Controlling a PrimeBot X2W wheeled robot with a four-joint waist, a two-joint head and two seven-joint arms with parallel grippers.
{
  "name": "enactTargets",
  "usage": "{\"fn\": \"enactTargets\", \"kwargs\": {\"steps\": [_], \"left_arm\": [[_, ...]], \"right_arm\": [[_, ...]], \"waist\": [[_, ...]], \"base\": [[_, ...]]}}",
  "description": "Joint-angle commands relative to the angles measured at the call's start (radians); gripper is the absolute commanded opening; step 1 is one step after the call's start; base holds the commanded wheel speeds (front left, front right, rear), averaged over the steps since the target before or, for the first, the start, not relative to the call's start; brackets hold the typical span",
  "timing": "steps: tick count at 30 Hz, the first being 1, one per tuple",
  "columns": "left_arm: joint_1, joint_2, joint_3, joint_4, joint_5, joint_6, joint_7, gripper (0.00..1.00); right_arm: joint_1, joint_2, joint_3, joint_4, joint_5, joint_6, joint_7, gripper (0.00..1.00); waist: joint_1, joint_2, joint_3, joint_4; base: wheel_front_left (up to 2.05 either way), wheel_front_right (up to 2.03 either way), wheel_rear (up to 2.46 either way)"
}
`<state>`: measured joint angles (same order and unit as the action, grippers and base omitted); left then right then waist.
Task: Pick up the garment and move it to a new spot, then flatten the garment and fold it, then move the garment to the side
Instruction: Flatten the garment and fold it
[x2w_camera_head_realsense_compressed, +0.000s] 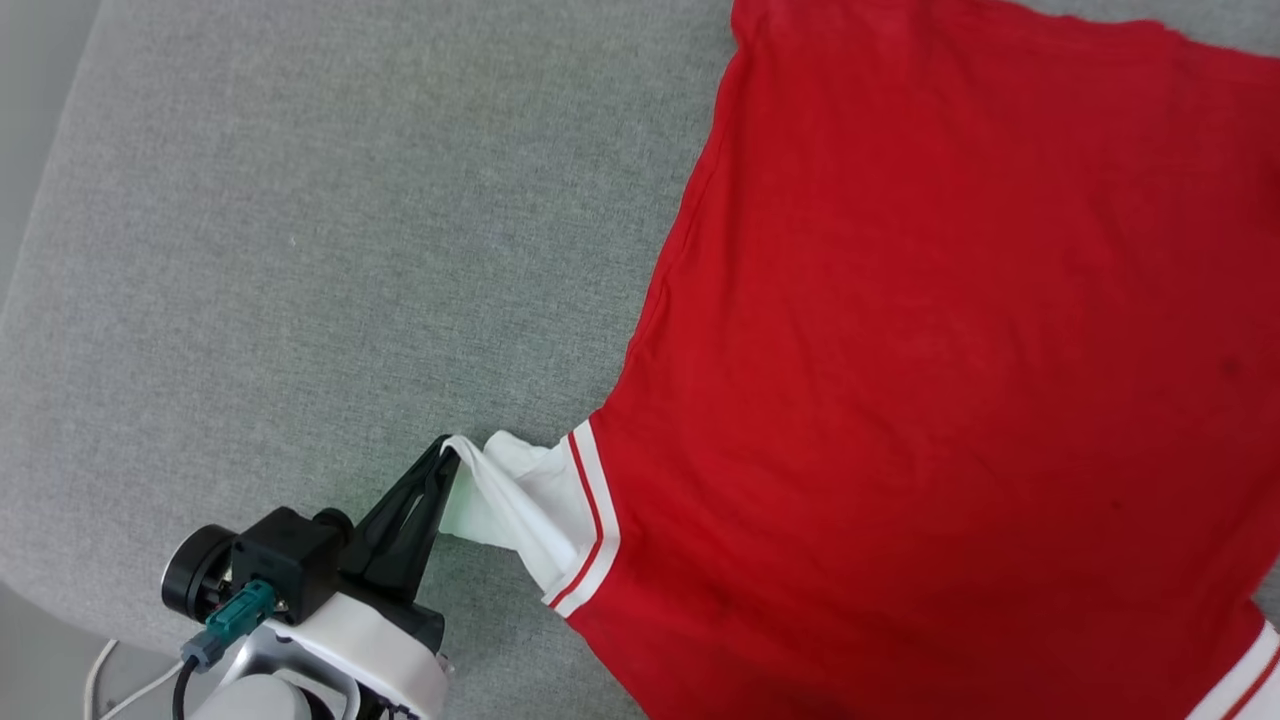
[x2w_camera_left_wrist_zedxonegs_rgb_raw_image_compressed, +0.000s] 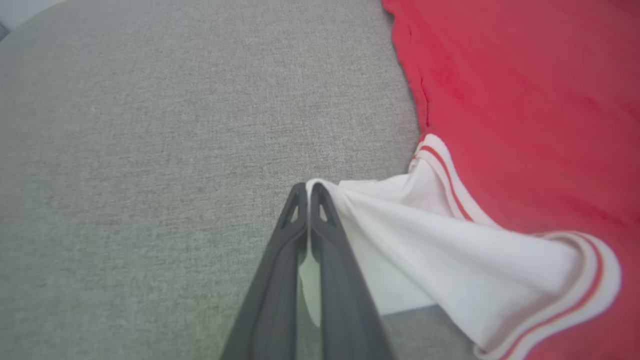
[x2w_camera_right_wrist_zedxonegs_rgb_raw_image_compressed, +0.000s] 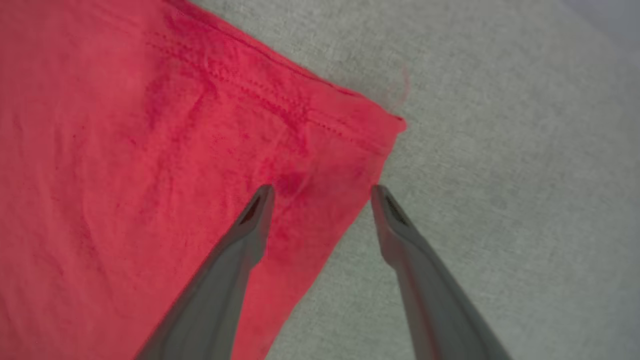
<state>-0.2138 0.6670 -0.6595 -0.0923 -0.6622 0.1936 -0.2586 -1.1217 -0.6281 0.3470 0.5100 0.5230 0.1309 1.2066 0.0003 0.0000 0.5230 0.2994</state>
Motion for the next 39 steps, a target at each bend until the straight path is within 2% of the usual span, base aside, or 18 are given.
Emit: {"fn": "enactTargets", "kwargs": {"steps": [1, 8, 9, 13, 17, 22, 27, 31, 34, 39], "left_arm": [[-0.016, -0.006, 0.006, -0.005, 0.008, 0.001, -0.005, 0.00], [-0.024, -0.012, 0.019, -0.015, 0.020, 0.005, -0.006, 0.00], [-0.024, -0.013, 0.020, -0.015, 0.023, 0.005, -0.006, 0.00], [-0.017, -0.014, 0.023, -0.005, 0.023, 0.006, -0.007, 0.00], [0.009, -0.016, 0.024, 0.005, 0.022, 0.010, -0.007, 0.00], [0.043, -0.006, 0.019, 0.012, 0.013, 0.021, -0.002, 0.00], [0.100, 0.010, 0.019, 0.007, -0.003, 0.046, 0.011, 0.00], [0.154, 0.029, 0.025, 0.004, -0.023, 0.067, 0.016, 0.00], [0.190, 0.043, 0.031, -0.003, -0.037, 0.081, 0.019, 0.00], [0.240, 0.068, 0.040, -0.009, -0.056, 0.100, 0.022, 0.00]], "right_arm": [[0.018, 0.006, -0.009, 0.016, -0.009, 0.000, 0.000, 1.00], [0.131, 0.054, -0.003, 0.075, -0.022, 0.000, -0.010, 1.00], [0.135, 0.054, -0.005, 0.075, -0.023, 0.000, -0.013, 0.01], [0.110, 0.044, -0.018, 0.055, -0.030, 0.000, -0.040, 0.00], [0.072, 0.046, -0.036, 0.024, -0.007, 0.000, -0.113, 0.00], [0.113, -0.012, 0.037, -0.062, 0.071, 0.000, -0.164, 0.00], [0.228, -0.152, 0.133, -0.210, 0.164, 0.000, -0.195, 0.00], [0.378, -0.271, 0.166, -0.344, 0.253, 0.000, -0.236, 0.00], [0.521, -0.362, 0.173, -0.432, 0.310, 0.000, -0.258, 0.00], [0.804, -0.465, 0.144, -0.504, 0.390, 0.000, -0.309, 0.00]], "waist": [[-0.0003, 0.0000, 0.032, 0.018], [-0.0003, 0.0000, 0.065, 0.016], [-0.0003, 0.0000, 0.065, 0.015], [-0.0003, 0.0000, 0.042, 0.002], [-0.0003, 0.0000, -0.018, -0.021], [-0.0003, 0.0000, -0.125, -0.050], [-0.0003, 0.0000, -0.225, -0.092], [-0.0003, 0.0000, -0.300, -0.117], [-0.0003, 0.0000, -0.342, -0.135], [-0.0003, 0.0000, -0.394, -0.159]], "base": [[0.00, 0.00, 0.00], [0.00, 0.00, 0.00], [0.00, 0.00, 0.00], [0.00, 0.00, 0.00], [0.00, 0.00, 0.00], [0.00, 0.00, 0.00], [0.00, 0.00, 0.00], [0.00, 0.00, 0.00], [0.00, 0.00, 0.00], [0.00, 0.00, 0.00]]}}
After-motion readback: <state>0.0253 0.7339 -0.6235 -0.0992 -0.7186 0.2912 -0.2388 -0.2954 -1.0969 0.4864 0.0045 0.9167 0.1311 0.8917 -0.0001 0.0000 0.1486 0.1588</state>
